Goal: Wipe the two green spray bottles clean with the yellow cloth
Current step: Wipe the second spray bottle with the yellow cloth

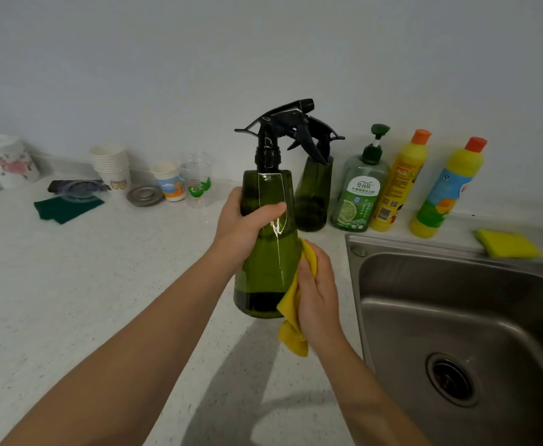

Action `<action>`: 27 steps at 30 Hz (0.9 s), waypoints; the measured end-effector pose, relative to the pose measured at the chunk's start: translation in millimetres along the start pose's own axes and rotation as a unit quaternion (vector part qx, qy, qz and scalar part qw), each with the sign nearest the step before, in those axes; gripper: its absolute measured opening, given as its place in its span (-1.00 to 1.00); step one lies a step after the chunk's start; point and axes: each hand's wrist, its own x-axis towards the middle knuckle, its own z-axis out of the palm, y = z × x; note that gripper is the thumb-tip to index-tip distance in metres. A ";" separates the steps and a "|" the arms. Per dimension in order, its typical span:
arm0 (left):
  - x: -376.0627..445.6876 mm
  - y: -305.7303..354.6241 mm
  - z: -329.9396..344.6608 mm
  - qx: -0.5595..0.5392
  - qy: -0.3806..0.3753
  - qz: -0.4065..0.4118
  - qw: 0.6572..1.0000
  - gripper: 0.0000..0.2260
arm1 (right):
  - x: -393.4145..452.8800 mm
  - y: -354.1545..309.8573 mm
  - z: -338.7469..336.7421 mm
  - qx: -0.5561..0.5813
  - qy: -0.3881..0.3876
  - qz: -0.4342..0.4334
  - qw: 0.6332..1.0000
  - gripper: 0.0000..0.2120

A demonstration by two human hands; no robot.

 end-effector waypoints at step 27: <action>-8.5 -15.1 19.5 0.033 0.052 -0.003 0.998 -0.66 | 8.0 -11.5 9.6 -0.198 0.028 -0.168 0.965 -0.47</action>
